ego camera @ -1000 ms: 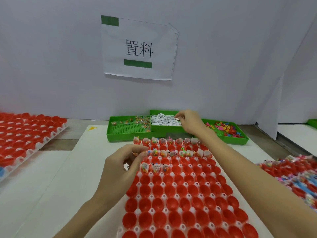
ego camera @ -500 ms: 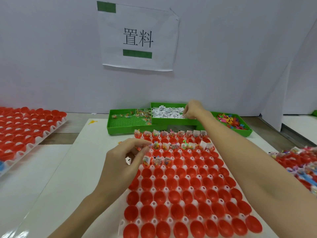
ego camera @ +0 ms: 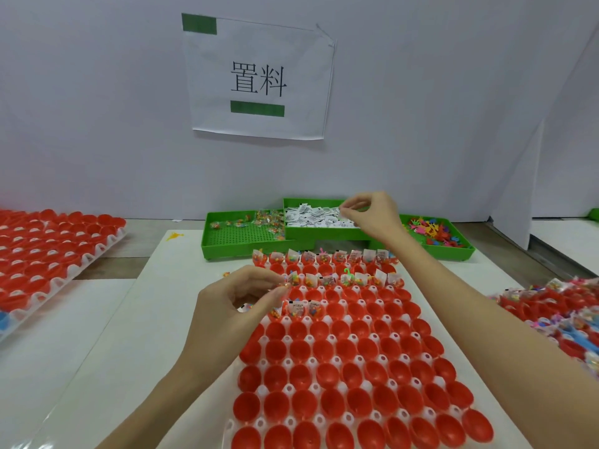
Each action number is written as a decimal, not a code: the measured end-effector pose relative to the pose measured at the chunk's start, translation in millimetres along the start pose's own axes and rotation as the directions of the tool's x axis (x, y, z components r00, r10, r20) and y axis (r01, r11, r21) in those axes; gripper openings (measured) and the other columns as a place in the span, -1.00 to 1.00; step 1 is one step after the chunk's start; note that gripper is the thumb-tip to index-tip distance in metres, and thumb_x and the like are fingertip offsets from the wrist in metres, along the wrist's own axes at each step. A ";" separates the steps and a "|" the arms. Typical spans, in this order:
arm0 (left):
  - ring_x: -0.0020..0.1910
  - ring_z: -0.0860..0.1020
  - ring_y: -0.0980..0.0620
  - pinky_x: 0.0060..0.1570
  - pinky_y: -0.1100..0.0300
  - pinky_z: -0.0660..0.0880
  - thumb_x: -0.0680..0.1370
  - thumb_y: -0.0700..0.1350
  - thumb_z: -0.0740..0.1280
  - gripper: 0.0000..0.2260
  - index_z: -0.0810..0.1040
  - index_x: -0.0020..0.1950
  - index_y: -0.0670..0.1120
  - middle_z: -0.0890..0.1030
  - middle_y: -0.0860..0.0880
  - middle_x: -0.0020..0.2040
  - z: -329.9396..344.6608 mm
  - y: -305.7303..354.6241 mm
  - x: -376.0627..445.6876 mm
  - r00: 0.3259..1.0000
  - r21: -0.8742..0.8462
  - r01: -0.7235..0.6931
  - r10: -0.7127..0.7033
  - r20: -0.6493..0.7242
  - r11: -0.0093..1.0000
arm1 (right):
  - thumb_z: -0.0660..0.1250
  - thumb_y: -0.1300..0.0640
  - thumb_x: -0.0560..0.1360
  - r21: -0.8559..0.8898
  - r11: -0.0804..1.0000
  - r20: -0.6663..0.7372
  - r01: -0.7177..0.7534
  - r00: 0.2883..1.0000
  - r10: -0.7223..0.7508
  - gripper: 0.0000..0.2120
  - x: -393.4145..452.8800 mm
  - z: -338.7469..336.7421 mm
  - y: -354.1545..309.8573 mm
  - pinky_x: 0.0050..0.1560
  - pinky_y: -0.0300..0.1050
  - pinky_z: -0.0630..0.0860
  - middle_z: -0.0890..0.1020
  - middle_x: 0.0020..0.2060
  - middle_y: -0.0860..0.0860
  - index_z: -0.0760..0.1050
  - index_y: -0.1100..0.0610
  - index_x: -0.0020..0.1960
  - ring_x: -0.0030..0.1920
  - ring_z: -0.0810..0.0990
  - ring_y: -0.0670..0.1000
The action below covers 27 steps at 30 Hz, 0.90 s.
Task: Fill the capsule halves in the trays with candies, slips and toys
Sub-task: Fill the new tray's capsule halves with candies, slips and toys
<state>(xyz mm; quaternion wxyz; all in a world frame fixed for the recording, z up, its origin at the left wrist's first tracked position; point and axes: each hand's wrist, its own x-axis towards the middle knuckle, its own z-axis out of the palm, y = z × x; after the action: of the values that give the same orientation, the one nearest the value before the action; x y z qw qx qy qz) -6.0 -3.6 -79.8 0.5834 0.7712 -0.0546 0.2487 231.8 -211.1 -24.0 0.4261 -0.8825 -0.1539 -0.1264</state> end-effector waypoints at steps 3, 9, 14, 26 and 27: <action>-0.13 0.72 -0.01 -0.03 0.11 0.64 0.50 -0.12 0.53 -0.90 0.75 -0.03 0.07 0.75 0.00 -0.12 0.0 3.7 -0.3 0.999 -0.035 0.038 -0.038 0.023 0.999 | 0.51 0.09 0.50 0.191 0.982 0.065 0.002 0.998 -0.015 -0.94 -38.4 -13.5 -7.3 -0.19 -0.18 0.59 0.75 -0.20 -0.07 0.72 0.02 -0.02 -0.24 0.70 -0.08; -0.08 0.72 -0.01 0.02 0.21 0.64 0.45 -0.08 0.52 -0.83 0.75 0.01 0.12 0.76 0.00 -0.09 3.9 14.1 -2.7 0.995 -0.096 0.043 -0.034 0.095 0.994 | 0.49 0.17 0.53 0.285 0.944 0.212 0.166 0.949 -0.231 -0.83 -114.9 -24.3 -27.1 -0.07 -0.31 0.61 0.75 -0.12 -0.11 0.71 -0.01 0.09 -0.10 0.72 -0.14; -0.10 0.73 -0.02 -0.02 0.26 0.62 0.42 -0.08 0.59 -0.65 0.68 0.18 0.09 0.75 -0.01 -0.10 7.6 16.4 -7.3 0.990 -0.005 -0.047 0.047 0.136 0.999 | 0.54 0.10 0.49 0.304 0.913 0.301 0.272 0.882 -0.363 -0.95 -146.3 -20.0 -48.0 -0.07 -0.13 0.67 0.73 -0.19 -0.12 0.71 0.00 -0.05 -0.13 0.72 -0.09; -0.23 0.70 0.08 -0.16 0.32 0.60 0.33 0.05 0.58 -0.87 0.76 -0.14 0.15 0.74 0.09 -0.22 7.5 19.1 -11.2 0.997 0.133 -0.077 0.072 0.041 0.988 | 0.45 0.10 0.57 0.367 0.899 0.413 0.237 0.825 -0.386 -0.90 -155.5 -7.4 -44.6 -0.08 -0.19 0.63 0.73 -0.17 -0.06 0.71 0.08 0.03 -0.13 0.71 -0.05; -0.25 0.70 0.07 -0.17 0.30 0.60 0.32 0.04 0.59 -0.87 0.77 -0.15 0.14 0.74 0.07 -0.23 7.4 18.6 -11.1 0.997 0.130 -0.072 0.068 0.037 0.989 | 0.43 0.10 0.59 0.377 0.900 0.425 0.219 0.822 -0.378 -0.89 -154.9 -9.2 -45.1 -0.04 -0.14 0.65 0.74 -0.16 -0.04 0.70 0.09 0.07 -0.13 0.72 -0.04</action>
<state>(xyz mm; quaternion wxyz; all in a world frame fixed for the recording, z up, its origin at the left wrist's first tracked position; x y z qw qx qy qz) -20.3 -18.6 -69.9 0.5213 0.8094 -0.0747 0.2597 71.2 -217.2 -41.1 0.4816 -0.7710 -0.4124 0.0602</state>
